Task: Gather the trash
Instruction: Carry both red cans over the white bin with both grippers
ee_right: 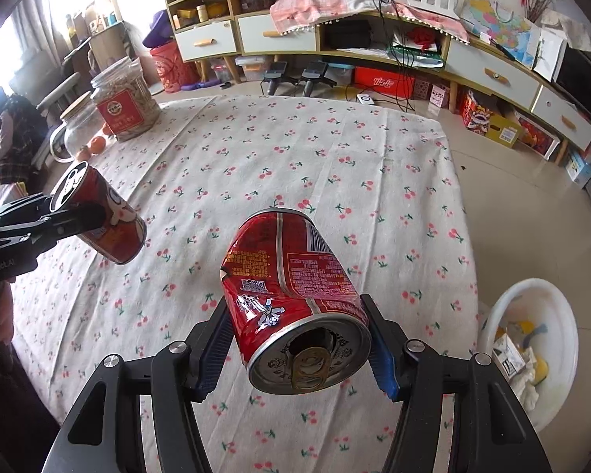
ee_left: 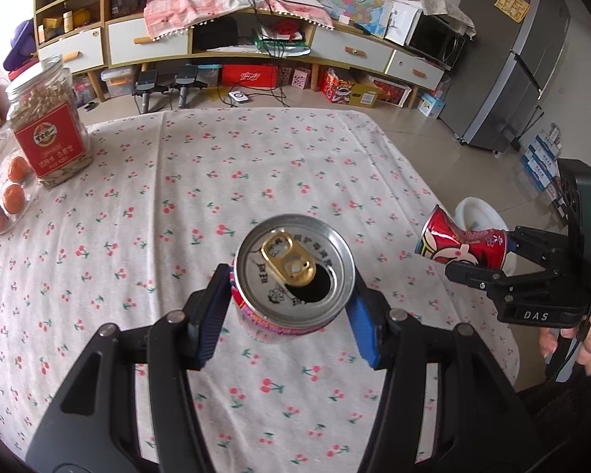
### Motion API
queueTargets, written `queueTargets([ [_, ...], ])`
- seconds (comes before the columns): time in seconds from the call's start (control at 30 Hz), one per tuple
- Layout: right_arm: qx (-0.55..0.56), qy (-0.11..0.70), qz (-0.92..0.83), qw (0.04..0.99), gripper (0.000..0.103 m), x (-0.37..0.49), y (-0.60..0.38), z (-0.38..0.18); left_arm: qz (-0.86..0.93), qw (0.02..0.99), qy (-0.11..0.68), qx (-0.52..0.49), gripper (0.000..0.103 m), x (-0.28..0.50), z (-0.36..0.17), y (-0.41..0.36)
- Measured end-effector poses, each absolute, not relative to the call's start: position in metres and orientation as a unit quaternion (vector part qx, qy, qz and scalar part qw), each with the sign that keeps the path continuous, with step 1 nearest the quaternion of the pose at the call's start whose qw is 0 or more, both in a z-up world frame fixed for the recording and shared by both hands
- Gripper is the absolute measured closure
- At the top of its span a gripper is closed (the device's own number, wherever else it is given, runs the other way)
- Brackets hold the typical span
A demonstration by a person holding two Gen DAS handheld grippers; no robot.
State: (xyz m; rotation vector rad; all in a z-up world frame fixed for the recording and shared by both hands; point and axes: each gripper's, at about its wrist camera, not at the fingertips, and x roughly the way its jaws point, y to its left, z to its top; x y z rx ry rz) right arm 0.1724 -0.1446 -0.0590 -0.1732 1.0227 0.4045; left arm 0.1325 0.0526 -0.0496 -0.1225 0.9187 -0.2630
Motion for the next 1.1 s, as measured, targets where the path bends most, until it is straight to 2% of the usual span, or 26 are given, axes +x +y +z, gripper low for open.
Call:
queueTargets([
  [0.47, -0.002, 0.47, 0.074, 0.88, 0.041, 0.153, -0.28, -0.046, -0.17, 0.874, 0.451, -0.063, 0.045, 0.123, -0.06, -0.002],
  [0.77, 0.053, 0.495, -0.048, 0.866, 0.041, 0.147, -0.398, -0.067, -0.192, 0.862, 0.464, -0.073, 0.046, 0.13, -0.064, -0.052],
  [1.1, 0.094, 0.521, -0.055, 0.847, 0.04, 0.172, -0.427, -0.095, -0.221, 0.857, 0.464, -0.047, 0.045, 0.142, -0.061, -0.113],
])
